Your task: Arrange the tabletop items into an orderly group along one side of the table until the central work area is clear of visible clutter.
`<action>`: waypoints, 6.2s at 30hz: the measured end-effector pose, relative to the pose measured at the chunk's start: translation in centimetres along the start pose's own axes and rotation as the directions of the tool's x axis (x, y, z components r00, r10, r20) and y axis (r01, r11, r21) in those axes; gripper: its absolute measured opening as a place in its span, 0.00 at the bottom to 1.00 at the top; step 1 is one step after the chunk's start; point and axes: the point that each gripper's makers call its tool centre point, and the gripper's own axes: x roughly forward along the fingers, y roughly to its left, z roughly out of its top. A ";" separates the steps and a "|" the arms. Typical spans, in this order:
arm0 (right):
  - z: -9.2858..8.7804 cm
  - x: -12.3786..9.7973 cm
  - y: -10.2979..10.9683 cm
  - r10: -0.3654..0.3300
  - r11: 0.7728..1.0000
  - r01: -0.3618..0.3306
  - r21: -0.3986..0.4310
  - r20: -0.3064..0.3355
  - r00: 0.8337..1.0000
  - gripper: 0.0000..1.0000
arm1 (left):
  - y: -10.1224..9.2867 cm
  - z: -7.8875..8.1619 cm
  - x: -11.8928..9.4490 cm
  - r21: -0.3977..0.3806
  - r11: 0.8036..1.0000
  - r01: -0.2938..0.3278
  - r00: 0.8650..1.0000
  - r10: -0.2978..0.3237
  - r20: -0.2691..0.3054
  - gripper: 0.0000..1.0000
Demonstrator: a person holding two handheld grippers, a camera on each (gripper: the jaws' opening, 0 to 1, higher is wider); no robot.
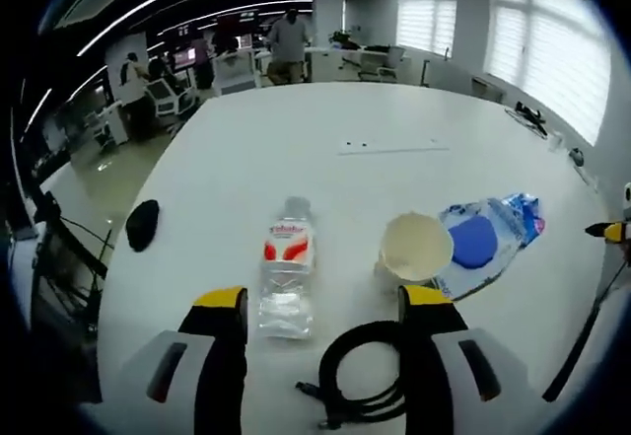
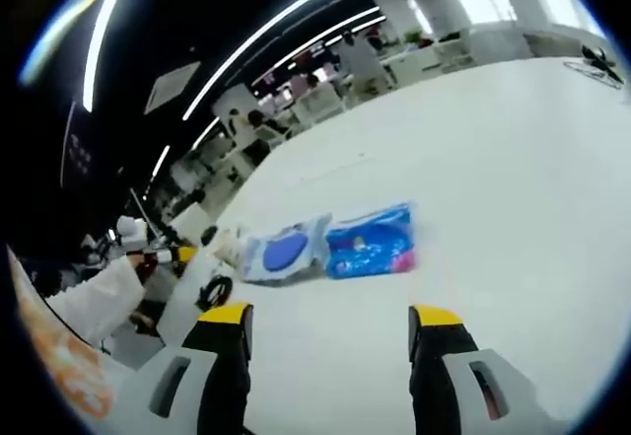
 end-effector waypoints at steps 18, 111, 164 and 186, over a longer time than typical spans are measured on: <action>-1.0 -0.6 -2.7 -0.109 0.988 0.110 0.111 -0.016 0.994 0.62 | 1.3 3.9 8.4 0.020 0.999 0.050 0.991 -0.047 -0.127 0.57; -0.3 -0.7 -3.8 -0.111 0.994 0.110 0.015 0.082 0.990 0.50 | -1.4 6.5 -1.1 -0.105 0.994 -0.025 0.993 0.037 0.114 0.22; -0.7 -0.7 -3.2 -0.049 0.997 0.044 0.061 0.081 0.995 0.53 | -5.2 -6.9 -3.2 -0.178 0.984 -0.032 0.999 0.039 0.032 0.81; -0.9 -1.2 -3.1 -0.047 0.996 0.040 0.077 0.096 0.994 0.53 | -8.5 -10.8 1.1 -0.024 0.998 0.056 0.995 -0.058 -0.077 0.38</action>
